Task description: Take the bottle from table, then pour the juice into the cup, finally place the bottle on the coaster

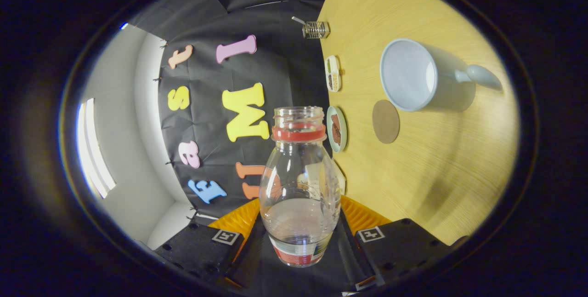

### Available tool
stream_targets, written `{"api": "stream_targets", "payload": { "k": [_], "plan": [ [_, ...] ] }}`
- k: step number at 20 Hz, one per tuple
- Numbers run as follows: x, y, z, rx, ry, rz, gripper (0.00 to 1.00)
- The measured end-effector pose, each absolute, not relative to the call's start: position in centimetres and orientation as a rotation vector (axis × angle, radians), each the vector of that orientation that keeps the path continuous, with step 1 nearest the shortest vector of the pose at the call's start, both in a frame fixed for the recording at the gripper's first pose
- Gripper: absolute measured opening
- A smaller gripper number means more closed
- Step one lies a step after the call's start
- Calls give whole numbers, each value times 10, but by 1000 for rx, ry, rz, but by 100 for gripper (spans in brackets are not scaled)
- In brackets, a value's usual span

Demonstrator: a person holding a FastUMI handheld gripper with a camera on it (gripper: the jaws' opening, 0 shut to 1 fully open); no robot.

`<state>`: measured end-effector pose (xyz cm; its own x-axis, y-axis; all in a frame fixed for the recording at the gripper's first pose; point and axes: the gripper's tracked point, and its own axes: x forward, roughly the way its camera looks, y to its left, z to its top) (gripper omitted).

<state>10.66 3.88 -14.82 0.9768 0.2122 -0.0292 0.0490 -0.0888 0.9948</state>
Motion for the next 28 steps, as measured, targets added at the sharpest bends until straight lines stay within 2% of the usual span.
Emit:
{"api": "stream_targets", "payload": {
  "k": [28],
  "plan": [
    [116, 32, -139, 1729, 211, 156, 78]
  ]
}}
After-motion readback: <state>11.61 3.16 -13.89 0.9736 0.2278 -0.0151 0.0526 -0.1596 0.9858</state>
